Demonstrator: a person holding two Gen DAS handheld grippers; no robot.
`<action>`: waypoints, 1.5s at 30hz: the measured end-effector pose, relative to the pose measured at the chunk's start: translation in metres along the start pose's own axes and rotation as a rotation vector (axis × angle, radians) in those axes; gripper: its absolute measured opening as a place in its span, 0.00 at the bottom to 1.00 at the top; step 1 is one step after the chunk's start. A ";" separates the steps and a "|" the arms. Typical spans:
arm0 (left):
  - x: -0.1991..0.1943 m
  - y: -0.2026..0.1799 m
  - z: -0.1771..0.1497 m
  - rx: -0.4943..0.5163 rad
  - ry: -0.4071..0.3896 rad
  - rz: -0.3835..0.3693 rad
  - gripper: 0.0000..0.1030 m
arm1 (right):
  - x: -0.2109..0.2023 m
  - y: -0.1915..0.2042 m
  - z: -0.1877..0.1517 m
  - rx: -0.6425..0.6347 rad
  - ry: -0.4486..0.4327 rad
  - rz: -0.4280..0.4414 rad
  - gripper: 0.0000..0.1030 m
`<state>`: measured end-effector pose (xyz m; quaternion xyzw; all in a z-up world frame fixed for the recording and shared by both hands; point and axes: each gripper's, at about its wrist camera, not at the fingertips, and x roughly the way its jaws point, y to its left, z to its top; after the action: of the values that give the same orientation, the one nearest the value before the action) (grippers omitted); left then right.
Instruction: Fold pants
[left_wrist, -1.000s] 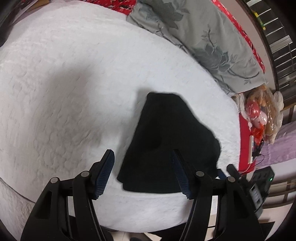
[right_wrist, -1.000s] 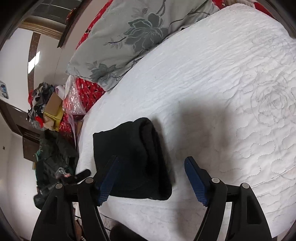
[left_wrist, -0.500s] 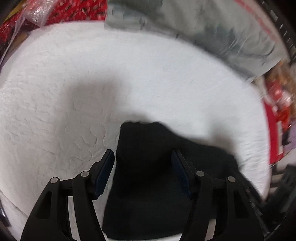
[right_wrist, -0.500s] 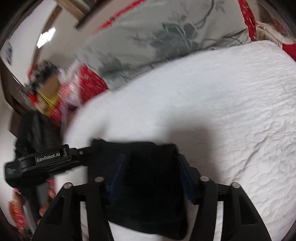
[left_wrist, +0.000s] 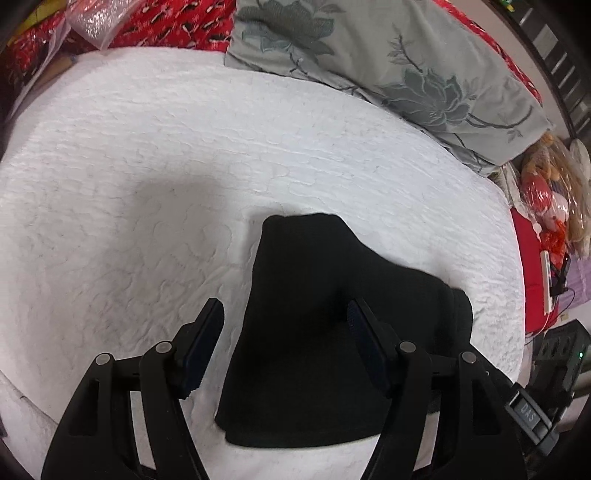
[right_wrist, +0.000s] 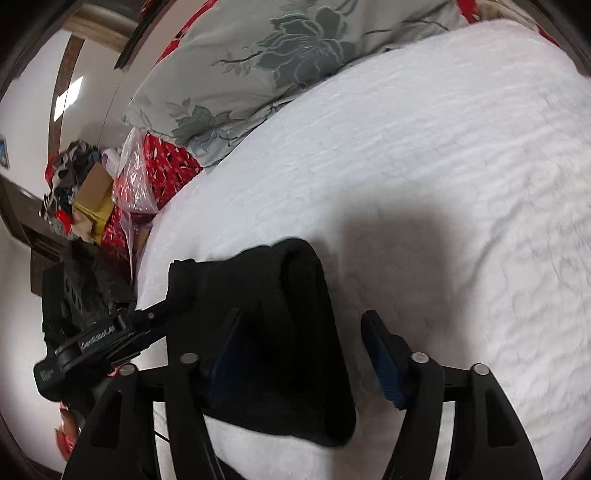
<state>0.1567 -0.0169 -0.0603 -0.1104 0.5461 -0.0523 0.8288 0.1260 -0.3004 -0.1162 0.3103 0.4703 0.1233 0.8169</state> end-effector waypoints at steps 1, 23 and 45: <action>-0.002 0.000 -0.001 0.004 -0.002 0.002 0.68 | -0.002 -0.002 -0.003 0.009 0.005 0.002 0.66; -0.001 0.052 0.000 -0.124 0.141 -0.201 0.68 | -0.004 -0.002 -0.014 0.072 0.033 -0.005 0.76; 0.005 0.039 -0.012 -0.133 0.241 -0.467 0.29 | 0.008 0.022 -0.007 -0.015 0.065 0.073 0.28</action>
<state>0.1467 0.0184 -0.0787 -0.2805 0.6026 -0.2189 0.7143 0.1264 -0.2768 -0.1103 0.3168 0.4841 0.1664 0.7985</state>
